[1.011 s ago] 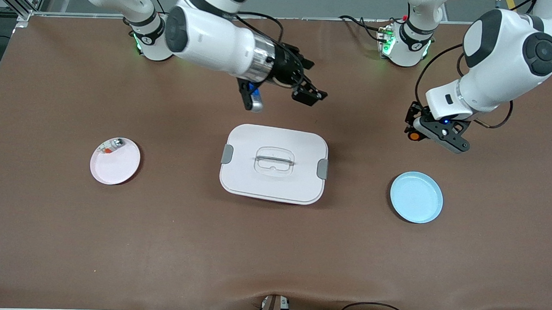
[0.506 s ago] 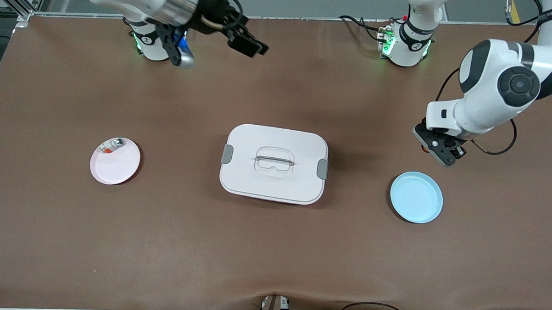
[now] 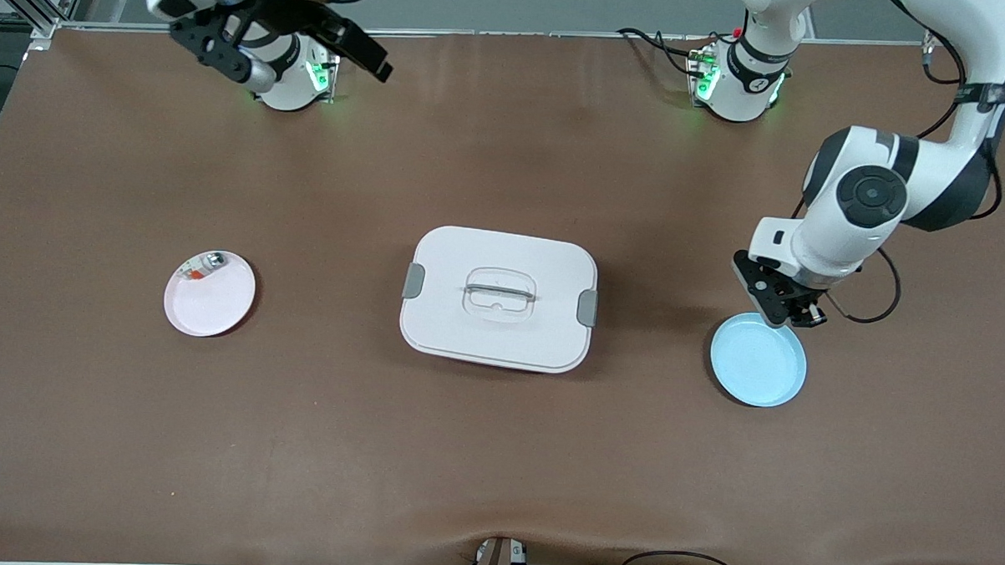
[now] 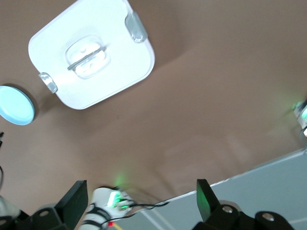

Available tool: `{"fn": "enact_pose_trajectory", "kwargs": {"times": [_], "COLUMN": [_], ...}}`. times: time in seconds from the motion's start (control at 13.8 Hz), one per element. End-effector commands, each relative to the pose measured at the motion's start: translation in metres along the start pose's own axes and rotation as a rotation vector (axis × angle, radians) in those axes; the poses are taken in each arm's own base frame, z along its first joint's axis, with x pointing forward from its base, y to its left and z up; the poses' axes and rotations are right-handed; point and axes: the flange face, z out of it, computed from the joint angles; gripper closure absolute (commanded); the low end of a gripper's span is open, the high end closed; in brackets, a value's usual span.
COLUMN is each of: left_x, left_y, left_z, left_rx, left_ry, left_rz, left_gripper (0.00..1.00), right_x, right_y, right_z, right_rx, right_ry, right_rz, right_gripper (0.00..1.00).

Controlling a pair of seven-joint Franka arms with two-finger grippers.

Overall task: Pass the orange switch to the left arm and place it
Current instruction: 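Open the right gripper and carry the switch toward the blue plate, then lower the switch onto the light-blue plate with the left gripper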

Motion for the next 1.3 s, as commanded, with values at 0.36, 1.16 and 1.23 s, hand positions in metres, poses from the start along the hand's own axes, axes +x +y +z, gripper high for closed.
{"fn": "enact_pose_trajectory", "kwargs": {"times": [0.36,1.16,1.23], "left_x": [-0.034,-0.016,-0.015], "left_y": [-0.02,-0.015,-0.015], "left_z": [0.088,0.123,0.123], "left_rx": [0.163,0.202,0.203], "left_ry": [0.021,0.066,0.067], "left_rz": [0.242,0.363,0.366], "left_gripper": [1.0,1.0,1.0], "right_x": [0.075,0.232,0.24], "right_y": [0.096,0.208,0.213], "right_z": [-0.021,-0.05,-0.052], "right_rx": [-0.155,-0.209,-0.208], "right_ry": [0.15,0.216,0.23], "right_rz": [-0.342,-0.507,-0.514], "right_gripper": [0.0,0.0,0.0]}}
